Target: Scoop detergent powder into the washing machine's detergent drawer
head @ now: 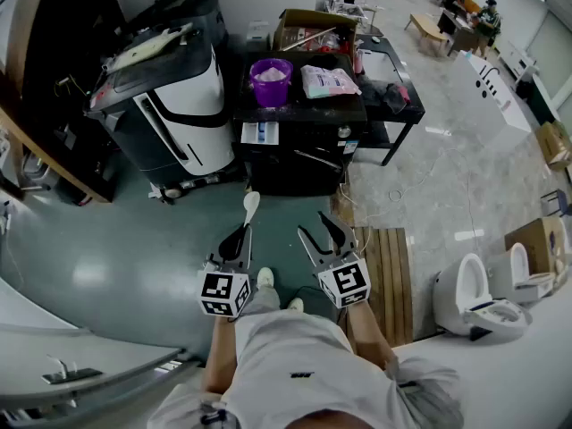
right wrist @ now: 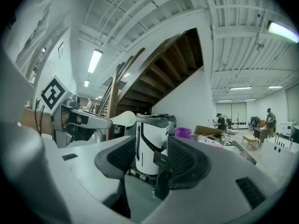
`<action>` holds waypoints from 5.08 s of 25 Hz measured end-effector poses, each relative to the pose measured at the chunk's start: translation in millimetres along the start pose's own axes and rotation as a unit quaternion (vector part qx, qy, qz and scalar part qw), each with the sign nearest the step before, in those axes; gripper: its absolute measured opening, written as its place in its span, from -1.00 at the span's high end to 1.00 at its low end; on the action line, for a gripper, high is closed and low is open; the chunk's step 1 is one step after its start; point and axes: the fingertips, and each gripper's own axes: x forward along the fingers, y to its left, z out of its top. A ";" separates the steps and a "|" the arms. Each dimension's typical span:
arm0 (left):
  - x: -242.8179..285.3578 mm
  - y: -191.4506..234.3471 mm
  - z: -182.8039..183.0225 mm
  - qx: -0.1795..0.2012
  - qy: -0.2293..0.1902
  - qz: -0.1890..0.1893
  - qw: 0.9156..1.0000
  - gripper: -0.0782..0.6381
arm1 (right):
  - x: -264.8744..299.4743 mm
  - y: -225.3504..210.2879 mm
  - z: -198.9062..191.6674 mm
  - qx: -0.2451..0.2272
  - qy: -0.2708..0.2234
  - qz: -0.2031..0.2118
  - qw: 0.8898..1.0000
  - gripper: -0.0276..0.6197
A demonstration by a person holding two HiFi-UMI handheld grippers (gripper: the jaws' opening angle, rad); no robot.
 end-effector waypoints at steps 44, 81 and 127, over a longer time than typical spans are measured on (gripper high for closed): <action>185.6 165.4 13.0 -0.046 0.021 -0.076 0.996 0.74 | 223.6 -70.2 -5.8 0.012 0.069 -0.046 0.996 0.27; 364.2 172.0 58.4 -0.029 0.033 0.002 0.999 0.74 | 338.0 -236.0 -0.2 0.023 0.045 0.037 0.998 0.27; 541.4 308.5 74.7 -0.033 0.098 -0.105 0.989 0.74 | 525.2 -323.4 -0.2 0.032 0.093 -0.056 0.994 0.27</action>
